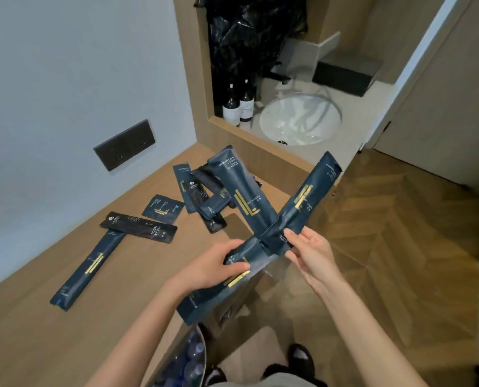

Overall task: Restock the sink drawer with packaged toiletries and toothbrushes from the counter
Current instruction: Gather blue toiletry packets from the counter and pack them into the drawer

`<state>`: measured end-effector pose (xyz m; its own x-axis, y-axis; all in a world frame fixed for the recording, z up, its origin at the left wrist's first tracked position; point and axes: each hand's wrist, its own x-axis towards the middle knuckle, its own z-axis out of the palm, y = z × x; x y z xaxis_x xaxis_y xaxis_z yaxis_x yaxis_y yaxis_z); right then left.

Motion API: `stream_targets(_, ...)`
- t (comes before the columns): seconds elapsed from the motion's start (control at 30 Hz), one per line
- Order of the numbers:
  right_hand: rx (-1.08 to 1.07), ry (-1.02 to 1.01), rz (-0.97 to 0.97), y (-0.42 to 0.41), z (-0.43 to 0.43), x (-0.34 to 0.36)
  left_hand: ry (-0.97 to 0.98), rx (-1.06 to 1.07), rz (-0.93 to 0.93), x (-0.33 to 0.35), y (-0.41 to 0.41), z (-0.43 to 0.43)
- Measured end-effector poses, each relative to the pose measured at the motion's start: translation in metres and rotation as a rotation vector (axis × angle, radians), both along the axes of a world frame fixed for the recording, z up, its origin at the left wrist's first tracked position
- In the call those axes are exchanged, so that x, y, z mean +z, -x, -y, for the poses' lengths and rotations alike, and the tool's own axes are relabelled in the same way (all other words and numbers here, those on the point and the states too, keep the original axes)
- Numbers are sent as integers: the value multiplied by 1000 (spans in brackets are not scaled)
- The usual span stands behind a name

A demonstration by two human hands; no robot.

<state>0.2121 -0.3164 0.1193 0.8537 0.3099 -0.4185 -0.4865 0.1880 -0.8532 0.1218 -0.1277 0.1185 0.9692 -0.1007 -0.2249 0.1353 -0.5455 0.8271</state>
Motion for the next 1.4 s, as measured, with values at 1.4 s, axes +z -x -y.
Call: stream_targets(1.4, -349, 197, 184, -579, 405, 39, 949, 596, -19, 11, -667, 405)
